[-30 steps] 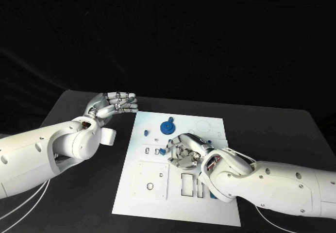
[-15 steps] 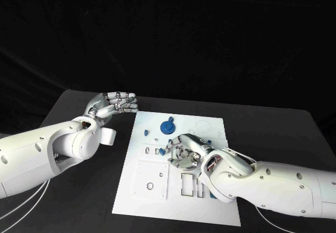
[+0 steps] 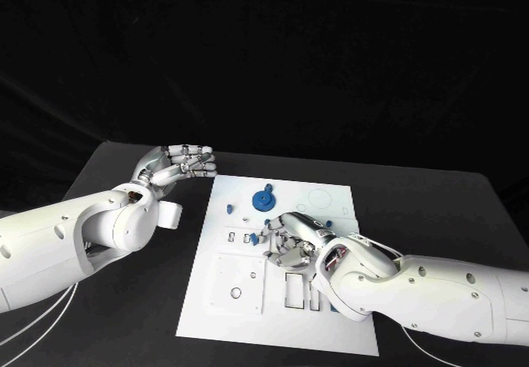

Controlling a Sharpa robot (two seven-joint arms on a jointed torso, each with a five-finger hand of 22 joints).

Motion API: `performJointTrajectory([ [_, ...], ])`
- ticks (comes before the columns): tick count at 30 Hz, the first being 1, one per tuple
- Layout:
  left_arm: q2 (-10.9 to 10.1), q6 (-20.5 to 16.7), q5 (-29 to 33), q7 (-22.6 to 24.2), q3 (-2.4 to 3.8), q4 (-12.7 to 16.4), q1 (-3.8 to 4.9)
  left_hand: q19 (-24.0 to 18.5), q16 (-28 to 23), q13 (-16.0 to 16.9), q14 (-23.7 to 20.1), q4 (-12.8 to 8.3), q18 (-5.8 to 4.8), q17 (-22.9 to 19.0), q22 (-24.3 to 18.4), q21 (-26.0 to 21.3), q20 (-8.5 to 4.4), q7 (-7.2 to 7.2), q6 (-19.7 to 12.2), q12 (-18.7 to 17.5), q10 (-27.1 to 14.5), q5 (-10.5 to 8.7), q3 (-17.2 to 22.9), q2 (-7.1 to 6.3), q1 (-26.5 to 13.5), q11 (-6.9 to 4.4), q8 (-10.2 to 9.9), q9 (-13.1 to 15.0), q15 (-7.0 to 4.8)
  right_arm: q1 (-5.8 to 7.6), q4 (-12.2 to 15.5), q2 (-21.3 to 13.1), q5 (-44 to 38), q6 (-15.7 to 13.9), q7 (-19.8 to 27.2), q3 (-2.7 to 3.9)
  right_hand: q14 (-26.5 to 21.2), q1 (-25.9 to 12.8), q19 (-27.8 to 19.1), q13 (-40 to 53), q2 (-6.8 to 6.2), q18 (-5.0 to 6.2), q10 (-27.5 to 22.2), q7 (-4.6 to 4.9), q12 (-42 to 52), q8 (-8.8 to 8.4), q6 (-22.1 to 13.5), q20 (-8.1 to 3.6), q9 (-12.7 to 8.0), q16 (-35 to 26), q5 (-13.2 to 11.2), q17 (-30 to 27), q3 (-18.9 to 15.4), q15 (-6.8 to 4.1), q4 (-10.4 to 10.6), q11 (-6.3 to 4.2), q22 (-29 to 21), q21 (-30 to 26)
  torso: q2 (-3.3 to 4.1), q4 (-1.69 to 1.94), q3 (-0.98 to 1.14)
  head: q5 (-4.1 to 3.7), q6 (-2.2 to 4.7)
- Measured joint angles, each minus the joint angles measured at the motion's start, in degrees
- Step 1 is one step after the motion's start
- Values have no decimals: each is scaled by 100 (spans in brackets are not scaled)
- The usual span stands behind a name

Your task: Assemble the parts on the task board

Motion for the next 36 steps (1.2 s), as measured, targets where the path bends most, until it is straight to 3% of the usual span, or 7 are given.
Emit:
performJointTrajectory([
  [28, 2, 0, -3, -1, -3, -8, -2, -42, -38, 0, 0, -24, -1, 19, 19, 51, 0, 0, 0, 0, 0, 0, 24, 23, -23, 0, 0, -6, 0, -24, 55, -10, 0, 15, -14, 0, 0, 0, 0, 25, 0, -1, 20, 17, 25, 0, 24, 0, 1, 0, 0, -2, 0, 0, 0, -20, -1, 0, 6, 1, 3, -3, 23],
  [36, 9, -2, -7, -3, -4, -15, -4, -42, -38, 0, 0, -24, -1, 24, 24, 51, 0, 0, 0, 0, 0, 0, 24, 23, -23, 0, 0, -6, 0, -7, 246, -200, -28, 8, -48, 9, 0, 0, 0, 43, 0, 0, 20, 17, 46, -24, 24, 0, -6, 0, 0, -2, -28, 0, 6, -20, 3, 0, -9, 2, 4, -10, 23],
])
